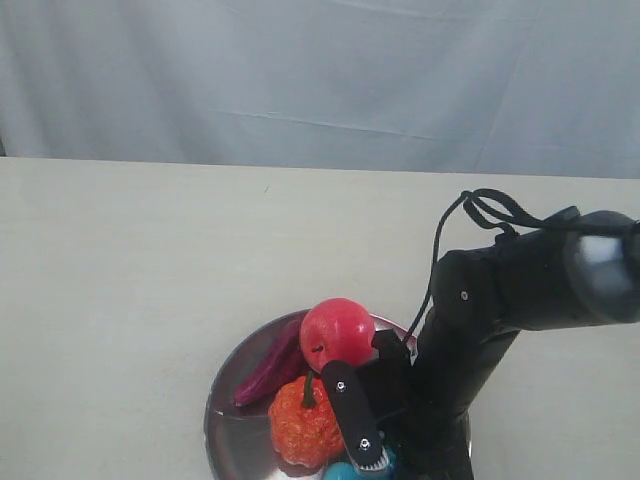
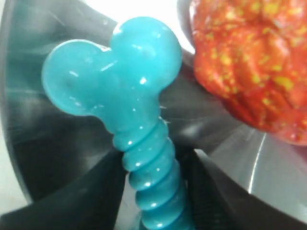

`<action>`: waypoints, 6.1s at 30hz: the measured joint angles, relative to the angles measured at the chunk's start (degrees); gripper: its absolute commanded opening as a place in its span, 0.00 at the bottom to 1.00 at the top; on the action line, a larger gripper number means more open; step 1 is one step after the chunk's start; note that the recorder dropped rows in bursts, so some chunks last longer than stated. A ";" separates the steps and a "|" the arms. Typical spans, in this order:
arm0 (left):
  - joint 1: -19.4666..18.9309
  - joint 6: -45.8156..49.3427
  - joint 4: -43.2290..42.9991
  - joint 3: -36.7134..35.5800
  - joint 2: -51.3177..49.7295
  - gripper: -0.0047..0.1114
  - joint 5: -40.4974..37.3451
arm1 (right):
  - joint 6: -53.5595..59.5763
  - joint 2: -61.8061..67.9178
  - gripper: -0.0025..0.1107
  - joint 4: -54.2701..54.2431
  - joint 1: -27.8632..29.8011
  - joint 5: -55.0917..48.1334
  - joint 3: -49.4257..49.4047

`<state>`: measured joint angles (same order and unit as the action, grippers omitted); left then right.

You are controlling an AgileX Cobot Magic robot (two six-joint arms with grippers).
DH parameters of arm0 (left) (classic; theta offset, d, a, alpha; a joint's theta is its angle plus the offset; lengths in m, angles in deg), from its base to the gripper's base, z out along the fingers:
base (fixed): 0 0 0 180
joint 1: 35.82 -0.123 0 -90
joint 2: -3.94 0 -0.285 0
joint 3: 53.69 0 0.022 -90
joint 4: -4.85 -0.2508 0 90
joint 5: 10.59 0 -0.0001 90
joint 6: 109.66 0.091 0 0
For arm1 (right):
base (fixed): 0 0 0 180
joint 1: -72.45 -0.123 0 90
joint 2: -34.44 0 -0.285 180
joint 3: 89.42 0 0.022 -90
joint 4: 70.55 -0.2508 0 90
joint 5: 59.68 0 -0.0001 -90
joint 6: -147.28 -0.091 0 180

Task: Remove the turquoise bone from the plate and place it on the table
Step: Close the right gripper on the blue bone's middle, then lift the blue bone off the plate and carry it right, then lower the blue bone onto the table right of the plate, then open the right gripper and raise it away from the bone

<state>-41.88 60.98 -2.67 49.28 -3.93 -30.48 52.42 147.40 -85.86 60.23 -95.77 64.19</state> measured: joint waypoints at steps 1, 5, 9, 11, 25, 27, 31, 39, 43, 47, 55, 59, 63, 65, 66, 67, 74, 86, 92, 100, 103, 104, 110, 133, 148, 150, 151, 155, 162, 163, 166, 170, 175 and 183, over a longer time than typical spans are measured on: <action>0.00 0.00 0.00 0.00 0.00 0.04 0.00 | -0.11 0.00 0.02 0.00 0.00 0.11 0.00; 0.00 0.00 0.00 0.00 0.00 0.04 0.00 | -0.94 0.00 0.02 0.00 0.00 0.11 0.00; 0.00 0.00 0.00 0.00 0.00 0.04 0.00 | -3.95 0.00 0.02 0.00 0.00 -0.30 0.58; 0.00 0.00 0.00 0.00 0.00 0.04 0.00 | -7.40 -0.21 0.02 0.12 0.00 -1.39 1.82; 0.00 0.00 0.00 0.00 0.00 0.04 0.00 | -45.49 -7.18 0.02 2.75 0.00 -14.47 13.38; 0.00 0.00 0.00 0.00 0.00 0.04 0.00 | -49.22 -7.58 0.02 4.91 0.00 -15.85 14.25; 0.00 0.00 0.00 0.00 0.00 0.04 0.00 | -57.09 -9.58 0.02 10.13 0.00 -21.02 17.47; 0.00 0.00 0.00 0.00 0.00 0.04 0.00 | -65.83 -19.83 0.02 16.80 0.00 -23.77 18.29; 0.00 0.00 0.00 0.00 0.00 0.04 0.00 | -83.58 -21.26 0.02 23.20 7.18 -24.25 18.63; 0.00 0.00 0.00 0.00 0.00 0.04 0.00 | -91.52 -21.16 0.02 22.93 15.23 -24.25 18.63; 0.00 0.00 0.00 0.00 0.00 0.04 0.00 | -95.36 -18.32 0.02 22.10 17.17 -23.82 18.63; 0.00 0.00 0.00 0.00 0.00 0.04 0.00 | -95.99 -14.37 0.02 20.74 17.17 -23.62 18.63; 0.00 0.00 0.00 0.00 0.00 0.04 0.00 | -96.72 -10.50 0.02 18.96 17.17 -19.91 17.37; 0.00 0.00 0.00 0.00 0.00 0.04 0.00 | -97.48 -9.44 0.02 18.85 17.17 -16.34 15.84; 0.00 0.00 0.00 0.00 0.00 0.04 0.00 | -98.08 -9.02 0.02 18.97 17.17 -14.67 14.88; 0.00 0.00 0.00 0.00 0.00 0.04 0.00 | -98.50 -8.71 0.02 19.10 17.26 -13.51 14.14; 0.00 0.00 0.00 0.00 0.00 0.04 0.00 | -99.10 -6.18 0.02 20.09 18.60 -7.59 8.46; 0.00 0.00 0.00 0.00 0.00 0.04 0.00 | -99.71 -4.74 0.02 20.95 19.10 3.02 1.98; 0.00 0.00 0.00 0.00 0.00 0.04 0.00 | -99.60 -4.74 0.02 21.08 19.10 3.53 1.77; 0.00 0.00 0.00 0.00 0.00 0.04 0.00 | -99.60 -4.48 0.02 21.17 19.10 3.75 1.77; 0.00 0.00 0.00 0.00 0.00 0.04 0.00 | -99.60 -3.52 0.02 21.17 19.10 3.75 1.77; 0.00 0.00 0.00 0.00 0.00 0.04 0.00 | -99.60 -3.07 0.02 21.17 19.10 3.75 1.77; 0.00 0.00 0.00 0.00 0.00 0.04 0.00 | -99.50 -2.14 0.02 21.17 19.10 3.97 1.73; 0.00 0.00 0.00 0.00 0.00 0.04 0.00 | -98.99 -2.14 0.02 23.95 19.10 5.60 1.64; 0.00 0.00 0.00 0.00 0.00 0.04 0.00 | -99.83 -2.14 0.07 23.95 19.10 5.67 1.64; 0.00 0.00 0.00 0.00 0.00 0.04 0.00 | -99.83 -2.14 0.19 23.95 19.10 5.67 1.64; 0.00 0.00 0.00 0.00 0.00 0.04 0.00 | -99.83 -2.14 0.25 23.95 19.10 5.67 1.64; 0.00 0.00 0.00 0.00 0.00 0.04 0.00 | -99.83 -2.14 0.50 23.95 19.10 5.67 1.64; 0.00 0.00 0.00 0.00 0.00 0.04 0.00 | -99.95 -2.14 0.54 23.95 19.10 5.55 1.64; 0.00 0.00 0.00 0.00 0.00 0.04 0.00 | -99.95 -2.14 0.54 24.05 19.10 5.55 1.64; 0.00 0.00 0.00 0.00 0.00 0.04 0.00 | -99.95 -2.14 0.54 23.98 19.10 5.55 1.64; 0.00 0.00 0.00 0.00 0.00 0.04 0.00 | -99.95 -2.14 0.54 23.98 19.10 4.75 1.74; 0.00 0.00 0.00 0.00 0.00 0.04 0.00 | -99.95 -2.98 0.54 23.98 19.10 0.09 3.68; 0.00 0.00 0.00 0.00 0.00 0.04 0.00 | -99.31 -9.40 0.12 23.98 19.10 -7.96 7.38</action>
<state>-41.88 60.98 -2.67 49.28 -3.93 -30.48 -46.89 137.99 -61.89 79.33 -103.73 71.57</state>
